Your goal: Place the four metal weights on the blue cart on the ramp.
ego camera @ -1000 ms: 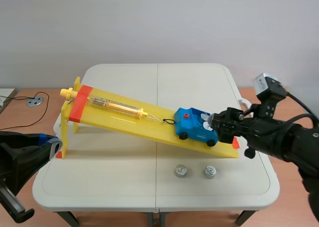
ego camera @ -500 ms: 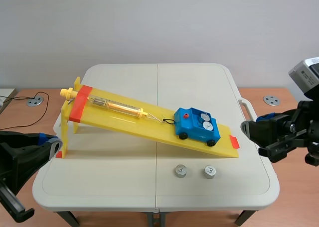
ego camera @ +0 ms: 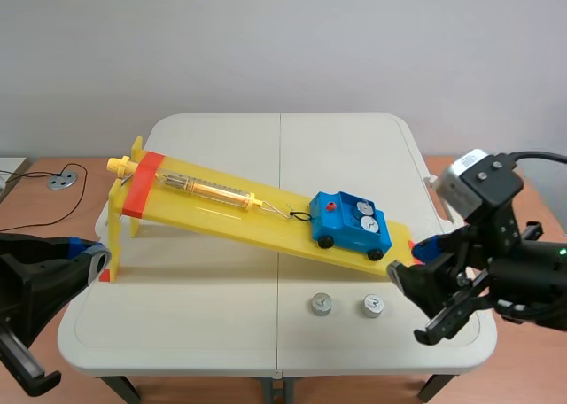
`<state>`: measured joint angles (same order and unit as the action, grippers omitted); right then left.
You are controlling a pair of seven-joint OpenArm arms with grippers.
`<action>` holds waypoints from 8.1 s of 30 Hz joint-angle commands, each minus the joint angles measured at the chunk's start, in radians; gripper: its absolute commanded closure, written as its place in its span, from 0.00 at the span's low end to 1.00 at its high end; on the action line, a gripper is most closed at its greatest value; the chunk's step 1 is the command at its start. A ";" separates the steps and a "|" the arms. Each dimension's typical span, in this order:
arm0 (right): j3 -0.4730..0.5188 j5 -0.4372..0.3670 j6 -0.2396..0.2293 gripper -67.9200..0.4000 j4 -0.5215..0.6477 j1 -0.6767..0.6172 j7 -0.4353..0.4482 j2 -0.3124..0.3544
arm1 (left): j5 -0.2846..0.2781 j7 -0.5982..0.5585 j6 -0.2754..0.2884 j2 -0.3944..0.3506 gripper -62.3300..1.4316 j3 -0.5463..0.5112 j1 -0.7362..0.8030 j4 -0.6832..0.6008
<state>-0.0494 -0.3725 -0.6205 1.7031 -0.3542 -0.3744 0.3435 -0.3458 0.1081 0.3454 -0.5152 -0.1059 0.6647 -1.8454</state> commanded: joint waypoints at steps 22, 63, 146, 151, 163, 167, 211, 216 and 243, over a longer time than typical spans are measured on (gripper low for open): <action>-0.220 0.219 0.108 0.61 -0.327 0.302 0.319 -0.146 | -0.079 -0.088 0.043 0.002 0.92 -0.015 -0.023 -0.069; -0.326 0.285 0.253 0.78 -0.536 0.377 0.355 -0.222 | -0.079 -0.089 0.043 0.002 0.92 -0.015 -0.023 -0.069; 0.077 -0.372 0.147 0.99 -0.414 0.571 0.055 -0.273 | -0.081 -0.089 0.043 0.002 0.92 -0.015 -0.023 -0.069; 0.076 -0.372 0.148 0.99 -0.430 0.571 0.055 -0.286 | -0.081 -0.089 0.043 0.002 0.92 -0.015 -0.023 -0.069; 0.066 -0.351 0.148 0.99 -0.486 0.581 0.070 -0.305 | -0.081 -0.089 0.043 0.002 0.92 -0.015 -0.023 -0.069; 0.066 -0.346 0.148 0.99 -0.505 0.593 0.077 -0.305 | -0.081 -0.089 0.043 0.002 0.92 -0.015 -0.023 -0.069; 0.248 -0.346 -0.054 0.63 0.030 0.143 0.054 -0.006 | -0.081 -0.089 0.043 0.002 0.92 -0.015 -0.023 -0.069; 0.291 -0.345 -0.054 0.63 0.110 -0.002 0.043 -0.002 | -0.081 -0.089 0.043 0.002 0.92 -0.015 -0.023 -0.069; 0.165 -0.044 -0.051 0.63 -0.051 0.003 0.213 0.000 | -0.081 -0.089 0.043 0.002 0.92 -0.015 -0.023 -0.069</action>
<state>0.1143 -0.3782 -0.6365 1.6199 -0.4240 -0.3149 0.2802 -0.3458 0.1085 0.3454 -0.5152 -0.1059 0.6647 -1.8454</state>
